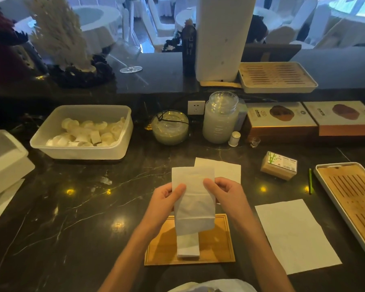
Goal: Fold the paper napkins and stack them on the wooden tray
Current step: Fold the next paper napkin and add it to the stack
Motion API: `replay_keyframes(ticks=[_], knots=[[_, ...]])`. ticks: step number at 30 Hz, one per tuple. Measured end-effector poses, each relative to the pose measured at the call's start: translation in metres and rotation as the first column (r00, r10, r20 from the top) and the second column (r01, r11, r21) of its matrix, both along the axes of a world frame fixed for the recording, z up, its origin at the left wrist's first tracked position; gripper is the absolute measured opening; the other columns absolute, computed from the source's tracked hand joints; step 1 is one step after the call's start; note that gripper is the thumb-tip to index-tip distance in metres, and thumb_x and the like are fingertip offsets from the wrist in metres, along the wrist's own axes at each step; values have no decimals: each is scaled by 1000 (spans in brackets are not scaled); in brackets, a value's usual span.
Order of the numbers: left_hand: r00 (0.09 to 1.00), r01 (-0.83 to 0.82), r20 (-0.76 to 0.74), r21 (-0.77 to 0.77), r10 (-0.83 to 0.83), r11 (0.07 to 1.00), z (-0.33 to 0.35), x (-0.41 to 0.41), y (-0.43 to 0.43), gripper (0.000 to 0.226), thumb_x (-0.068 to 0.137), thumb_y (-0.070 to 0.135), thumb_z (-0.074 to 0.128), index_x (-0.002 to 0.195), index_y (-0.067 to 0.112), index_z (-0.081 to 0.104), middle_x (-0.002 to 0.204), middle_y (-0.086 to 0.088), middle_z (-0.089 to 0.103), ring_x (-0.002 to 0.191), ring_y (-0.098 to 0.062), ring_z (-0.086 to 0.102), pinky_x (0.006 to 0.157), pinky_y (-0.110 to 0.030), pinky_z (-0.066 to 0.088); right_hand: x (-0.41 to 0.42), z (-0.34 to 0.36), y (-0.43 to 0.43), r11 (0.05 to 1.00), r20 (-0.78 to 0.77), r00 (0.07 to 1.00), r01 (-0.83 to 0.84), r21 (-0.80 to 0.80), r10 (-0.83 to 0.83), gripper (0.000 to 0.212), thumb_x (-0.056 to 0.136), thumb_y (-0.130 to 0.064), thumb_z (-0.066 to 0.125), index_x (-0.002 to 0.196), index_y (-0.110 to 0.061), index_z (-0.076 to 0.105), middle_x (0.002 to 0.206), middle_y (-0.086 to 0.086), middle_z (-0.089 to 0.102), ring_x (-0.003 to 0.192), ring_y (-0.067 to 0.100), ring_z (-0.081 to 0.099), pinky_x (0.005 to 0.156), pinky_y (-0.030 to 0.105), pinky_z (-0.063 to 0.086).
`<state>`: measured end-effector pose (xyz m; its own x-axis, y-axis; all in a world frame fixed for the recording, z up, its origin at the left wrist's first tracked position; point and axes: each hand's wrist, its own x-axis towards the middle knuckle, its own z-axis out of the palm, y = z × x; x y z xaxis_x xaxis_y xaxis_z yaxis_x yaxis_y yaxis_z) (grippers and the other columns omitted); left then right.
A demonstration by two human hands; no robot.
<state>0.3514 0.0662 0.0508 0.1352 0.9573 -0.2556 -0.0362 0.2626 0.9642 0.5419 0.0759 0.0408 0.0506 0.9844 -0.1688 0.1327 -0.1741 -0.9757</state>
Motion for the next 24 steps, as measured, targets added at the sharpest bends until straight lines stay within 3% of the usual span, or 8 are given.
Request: replay_keyframes(ticks=[5, 11, 17, 24], knots=[[1000, 11, 9, -24, -10, 1000, -2, -2, -1, 22, 90, 48, 59, 94, 35, 76, 103, 3, 78, 100, -18, 75, 72, -26, 62, -1, 1, 0, 1000, 20, 1000, 5, 11, -5, 24, 86, -51, 66, 82, -28, 72, 80, -18, 72, 81, 3, 71, 61, 15, 59], [999, 15, 35, -34, -14, 999, -1, -4, 0, 22, 91, 46, 58, 95, 35, 77, 104, 3, 77, 101, -19, 75, 71, -27, 62, -2, 1, 3, 1000, 24, 1000, -12, -5, 12, 25, 91, -44, 64, 84, -22, 74, 79, -13, 72, 79, 5, 71, 63, 18, 60], [999, -25, 32, -23, 26, 999, 4, -4, 4, 22, 93, 44, 56, 94, 32, 75, 102, 3, 78, 99, -19, 76, 69, -27, 63, 3, 2, 1, 994, -102, 992, -86, -63, 79, 18, 95, -37, 63, 101, -24, 75, 94, -14, 77, 91, 5, 73, 65, 16, 59], [998, 59, 32, -26, -58, 998, 6, -8, 6, 21, 95, 29, 62, 114, 27, 69, 112, 8, 76, 106, -14, 73, 75, -26, 62, 12, 2, 1, 996, -125, 992, -13, -85, 2, 11, 92, -27, 71, 102, -29, 76, 95, -14, 77, 91, 8, 74, 70, 27, 63]])
